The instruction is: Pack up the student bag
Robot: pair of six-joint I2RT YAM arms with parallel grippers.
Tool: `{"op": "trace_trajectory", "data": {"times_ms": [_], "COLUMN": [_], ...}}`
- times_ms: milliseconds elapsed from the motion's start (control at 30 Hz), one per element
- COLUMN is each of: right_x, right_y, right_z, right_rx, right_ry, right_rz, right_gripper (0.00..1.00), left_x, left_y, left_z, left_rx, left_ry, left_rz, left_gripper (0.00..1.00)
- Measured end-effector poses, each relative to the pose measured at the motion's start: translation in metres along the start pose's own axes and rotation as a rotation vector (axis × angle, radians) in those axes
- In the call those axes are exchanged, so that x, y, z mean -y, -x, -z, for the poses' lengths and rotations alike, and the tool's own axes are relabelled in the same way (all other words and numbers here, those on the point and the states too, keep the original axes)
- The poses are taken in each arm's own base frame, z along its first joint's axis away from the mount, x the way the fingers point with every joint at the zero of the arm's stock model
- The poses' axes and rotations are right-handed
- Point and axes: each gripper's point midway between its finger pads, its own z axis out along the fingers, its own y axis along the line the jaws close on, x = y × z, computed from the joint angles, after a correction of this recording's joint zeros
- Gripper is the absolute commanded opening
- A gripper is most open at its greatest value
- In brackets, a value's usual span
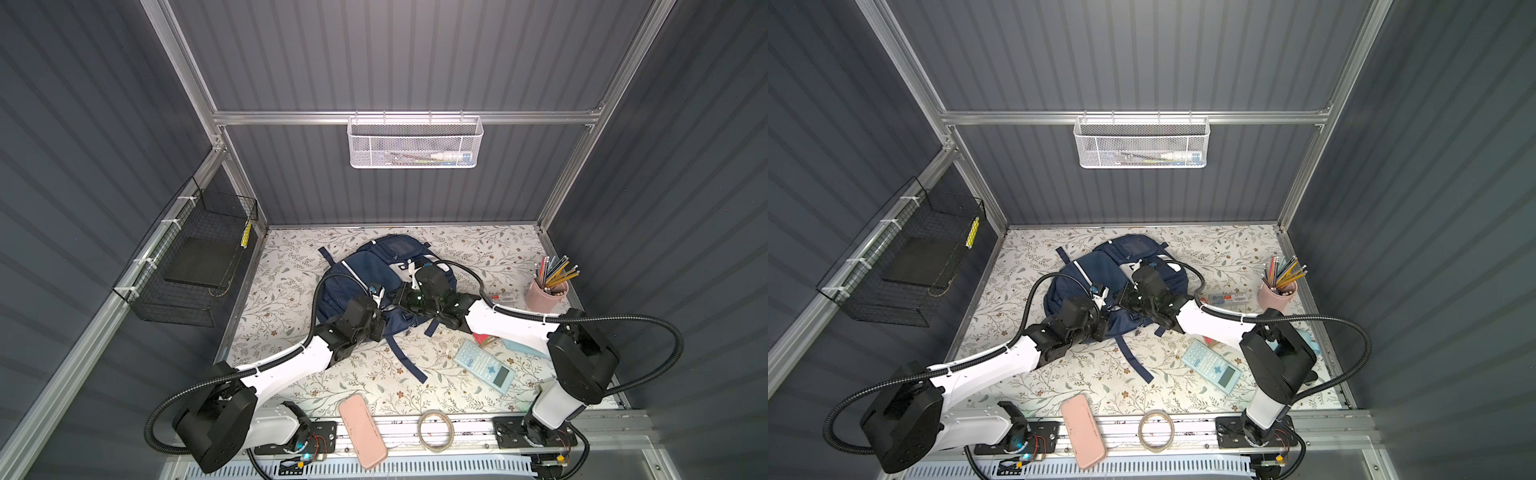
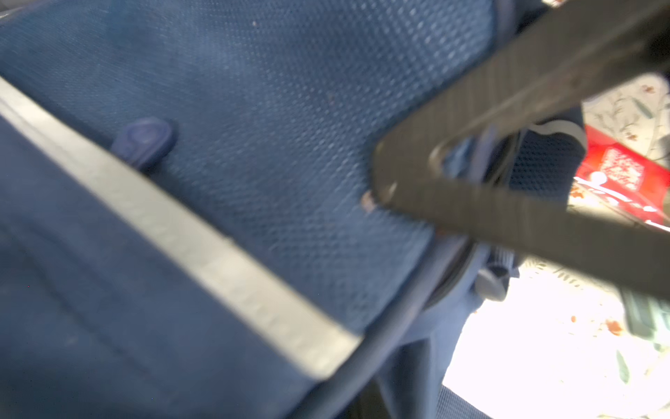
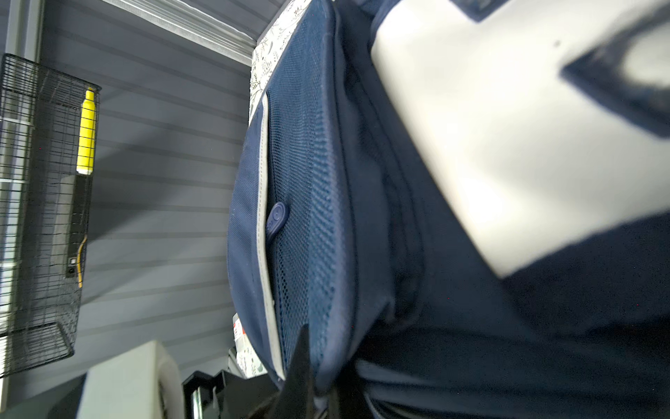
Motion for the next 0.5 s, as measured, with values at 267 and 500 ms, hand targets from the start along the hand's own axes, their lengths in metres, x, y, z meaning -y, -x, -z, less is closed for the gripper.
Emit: {"op": "trace_trajectory", "data": {"times_ms": [267,500], "right_x": [0.005,0.018], "right_y": [0.009,0.026], "right_z": [0.009,0.018], "right_rx": [-0.04,-0.051], "right_ry": [-0.028,-0.071], "right_rz": [0.017,0.019], "right_gripper": [0.0,0.0], "left_x": [0.002,-0.006], "left_y": [-0.008,-0.008], "left_z": [0.007,0.028], "left_rx": [-0.024,-0.022], "left_ry": [-0.023,-0.009], "left_rz": [0.023,0.056], "left_gripper": [0.0,0.0]}}
